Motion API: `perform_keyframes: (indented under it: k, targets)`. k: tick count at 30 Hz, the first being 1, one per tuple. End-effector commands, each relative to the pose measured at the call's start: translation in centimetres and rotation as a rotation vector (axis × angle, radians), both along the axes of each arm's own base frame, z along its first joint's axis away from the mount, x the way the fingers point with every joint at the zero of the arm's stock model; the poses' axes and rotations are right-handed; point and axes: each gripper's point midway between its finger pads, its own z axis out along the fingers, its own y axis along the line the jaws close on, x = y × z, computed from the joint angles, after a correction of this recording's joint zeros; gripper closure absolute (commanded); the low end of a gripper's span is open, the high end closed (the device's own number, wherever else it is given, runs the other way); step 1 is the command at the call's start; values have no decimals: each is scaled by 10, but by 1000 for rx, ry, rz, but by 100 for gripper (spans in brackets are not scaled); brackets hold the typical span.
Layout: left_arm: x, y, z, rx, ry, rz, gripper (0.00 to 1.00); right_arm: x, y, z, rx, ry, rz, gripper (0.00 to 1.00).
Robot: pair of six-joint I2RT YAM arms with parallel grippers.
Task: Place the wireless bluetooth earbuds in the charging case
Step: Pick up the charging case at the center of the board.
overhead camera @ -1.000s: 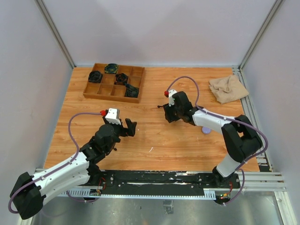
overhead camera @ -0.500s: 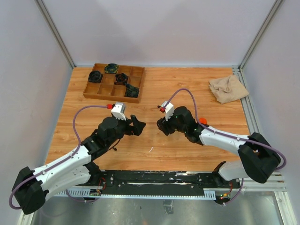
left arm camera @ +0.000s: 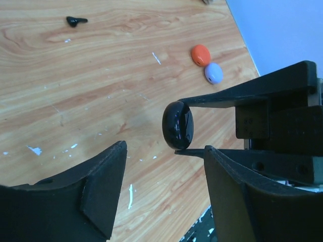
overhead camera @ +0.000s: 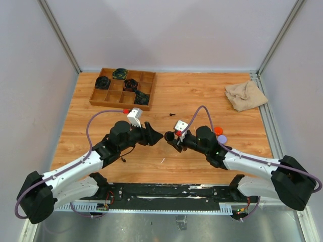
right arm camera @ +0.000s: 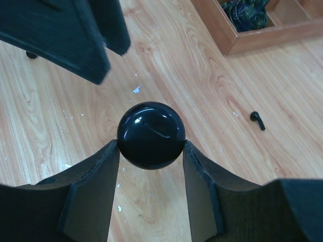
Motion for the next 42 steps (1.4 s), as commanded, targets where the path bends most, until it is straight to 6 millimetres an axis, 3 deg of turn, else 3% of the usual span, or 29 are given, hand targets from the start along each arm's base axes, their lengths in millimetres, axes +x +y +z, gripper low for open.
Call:
perform_keyframes:
  k: [1, 20, 23, 29, 34, 42]
  targets:
    - [0, -19, 25, -87, -15, -78, 35, -7, 10, 23, 41, -140, 72, 67]
    - [-4, -44, 16, -131, 27, -206, 65, -20, 16, 31, 67, -213, 148, 67]
    - [-4, -46, 15, -126, 21, -219, 73, -20, 16, 31, 69, -214, 152, 66]
    - [-5, -45, 21, -99, -44, -247, 86, -21, 14, 31, 60, -205, 148, 54]
    - [-7, -39, 29, -58, -140, -270, 89, -24, 9, 36, 53, -178, 147, 39]
    - [-18, -36, 48, 4, -336, -376, 91, -29, -4, 59, 162, -53, 225, 29]
